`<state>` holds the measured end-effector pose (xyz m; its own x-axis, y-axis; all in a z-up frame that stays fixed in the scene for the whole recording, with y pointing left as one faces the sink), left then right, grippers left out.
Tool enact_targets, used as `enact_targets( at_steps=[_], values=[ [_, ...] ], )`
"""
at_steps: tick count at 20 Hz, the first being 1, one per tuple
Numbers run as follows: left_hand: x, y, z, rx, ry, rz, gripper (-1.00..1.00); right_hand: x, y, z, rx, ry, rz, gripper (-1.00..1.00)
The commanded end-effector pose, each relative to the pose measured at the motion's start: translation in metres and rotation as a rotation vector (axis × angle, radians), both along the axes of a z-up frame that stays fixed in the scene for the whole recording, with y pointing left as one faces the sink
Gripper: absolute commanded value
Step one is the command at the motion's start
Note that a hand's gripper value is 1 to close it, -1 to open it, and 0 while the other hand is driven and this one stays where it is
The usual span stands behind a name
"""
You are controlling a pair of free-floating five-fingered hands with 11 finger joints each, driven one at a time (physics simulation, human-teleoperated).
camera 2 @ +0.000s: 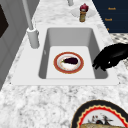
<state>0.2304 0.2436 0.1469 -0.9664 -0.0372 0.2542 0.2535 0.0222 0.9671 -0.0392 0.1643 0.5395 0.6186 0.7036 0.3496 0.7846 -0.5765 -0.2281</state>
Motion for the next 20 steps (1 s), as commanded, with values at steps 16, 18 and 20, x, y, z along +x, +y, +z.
enact_targets(
  at_steps=[16,18,20],
  values=[
    [0.000,0.000,0.000,0.000,0.000,0.000,0.00,-0.045,-0.003,-0.014,0.052,0.307,0.157,-1.00],
    [0.000,0.000,0.000,0.000,0.000,0.000,0.00,-0.043,-0.001,-0.019,0.083,0.301,0.168,-1.00],
    [0.000,0.000,0.000,0.000,0.000,0.000,0.00,-0.043,-0.001,-0.022,0.108,0.304,0.167,-1.00]
  ],
)
